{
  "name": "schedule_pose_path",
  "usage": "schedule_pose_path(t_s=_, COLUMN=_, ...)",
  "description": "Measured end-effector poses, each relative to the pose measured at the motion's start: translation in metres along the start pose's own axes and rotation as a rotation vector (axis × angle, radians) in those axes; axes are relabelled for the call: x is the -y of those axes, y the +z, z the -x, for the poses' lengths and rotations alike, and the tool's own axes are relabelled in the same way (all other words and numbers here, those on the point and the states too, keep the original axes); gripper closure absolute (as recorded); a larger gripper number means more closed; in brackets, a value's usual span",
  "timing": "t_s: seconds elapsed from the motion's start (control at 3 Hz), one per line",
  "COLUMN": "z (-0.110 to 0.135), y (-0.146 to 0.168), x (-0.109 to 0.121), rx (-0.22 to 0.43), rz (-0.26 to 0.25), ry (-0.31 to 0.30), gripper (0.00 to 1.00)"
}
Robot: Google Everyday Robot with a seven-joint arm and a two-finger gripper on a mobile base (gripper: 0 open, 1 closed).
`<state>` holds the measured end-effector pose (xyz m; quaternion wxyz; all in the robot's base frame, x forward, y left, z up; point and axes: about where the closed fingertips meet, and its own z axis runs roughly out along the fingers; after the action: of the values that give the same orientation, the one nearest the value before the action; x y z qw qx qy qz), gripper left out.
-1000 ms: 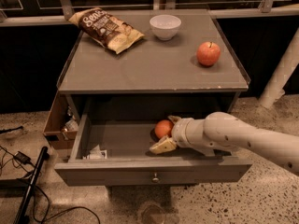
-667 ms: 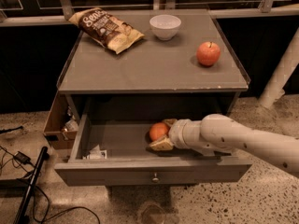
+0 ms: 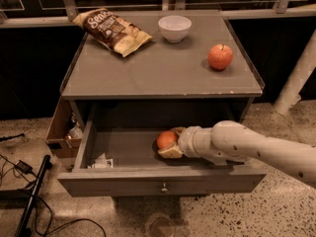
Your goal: Pick orange from top drawer and place on counter
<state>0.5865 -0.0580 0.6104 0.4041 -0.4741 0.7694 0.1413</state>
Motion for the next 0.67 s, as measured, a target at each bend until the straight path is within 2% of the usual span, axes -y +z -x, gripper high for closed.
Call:
schedule_pose_path(t_s=0.33, z=0.0, y=0.0, x=0.0, rx=0.0, rz=0.0, ry=0.0, gripper=1.0)
schedule_pose_path(t_s=0.67, z=0.013, y=-0.014, x=-0.008, rx=-0.002, rz=0.036, ry=-0.018, gripper=1.0)
